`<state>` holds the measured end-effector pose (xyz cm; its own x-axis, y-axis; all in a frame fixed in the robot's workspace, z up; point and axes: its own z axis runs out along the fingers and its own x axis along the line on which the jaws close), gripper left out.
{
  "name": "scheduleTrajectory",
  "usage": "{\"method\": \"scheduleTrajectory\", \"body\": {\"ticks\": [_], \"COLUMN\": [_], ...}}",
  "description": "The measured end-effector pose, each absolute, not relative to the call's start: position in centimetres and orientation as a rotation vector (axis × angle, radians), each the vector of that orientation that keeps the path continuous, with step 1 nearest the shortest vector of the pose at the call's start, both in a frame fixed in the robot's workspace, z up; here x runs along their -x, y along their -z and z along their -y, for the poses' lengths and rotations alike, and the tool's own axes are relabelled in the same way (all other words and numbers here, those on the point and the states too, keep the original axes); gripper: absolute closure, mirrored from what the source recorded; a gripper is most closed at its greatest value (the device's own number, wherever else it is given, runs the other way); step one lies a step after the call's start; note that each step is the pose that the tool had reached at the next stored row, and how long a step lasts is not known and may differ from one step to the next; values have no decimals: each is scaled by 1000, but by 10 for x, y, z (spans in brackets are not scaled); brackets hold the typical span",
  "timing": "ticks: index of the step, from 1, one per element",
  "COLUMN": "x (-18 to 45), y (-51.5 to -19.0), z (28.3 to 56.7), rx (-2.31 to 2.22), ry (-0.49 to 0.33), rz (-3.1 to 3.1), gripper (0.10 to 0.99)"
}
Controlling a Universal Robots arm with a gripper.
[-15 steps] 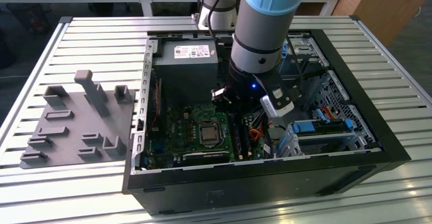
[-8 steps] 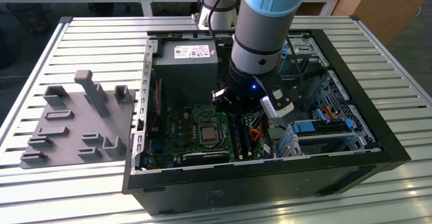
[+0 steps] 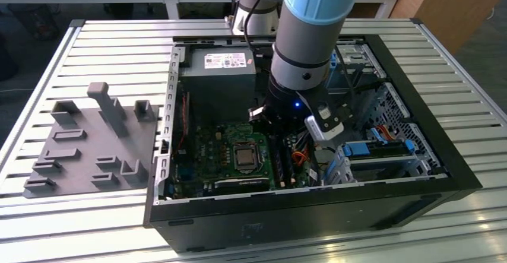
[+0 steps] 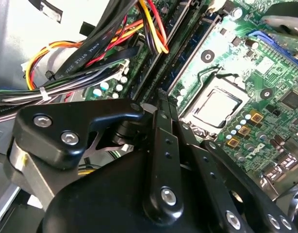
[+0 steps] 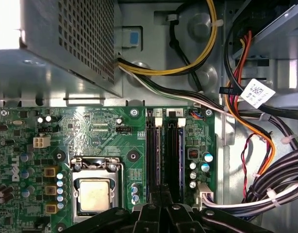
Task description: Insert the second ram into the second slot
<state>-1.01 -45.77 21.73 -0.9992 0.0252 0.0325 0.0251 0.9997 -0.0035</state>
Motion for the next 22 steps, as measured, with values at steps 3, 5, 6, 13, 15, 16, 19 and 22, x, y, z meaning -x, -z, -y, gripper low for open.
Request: {"method": "scheduleTrajectory", "body": {"ticks": [3, 5, 6, 13, 15, 16, 19, 22], "x": [10, 10, 10, 10, 10, 10, 10, 10], "y": [-215, -215, -215, -229, -232, -234, -238, -243], "z": [458, 458, 458, 458, 458, 458, 458, 458], "rx": [39, 39, 39, 39, 39, 39, 39, 39], "ry": [-6, -5, -4, -4, -4, -4, -3, -3], "rz": [3109, 3109, 3109, 3109, 3108, 3108, 3108, 3107], "gripper": [965, 965, 965, 965, 965, 965, 965, 965]}}
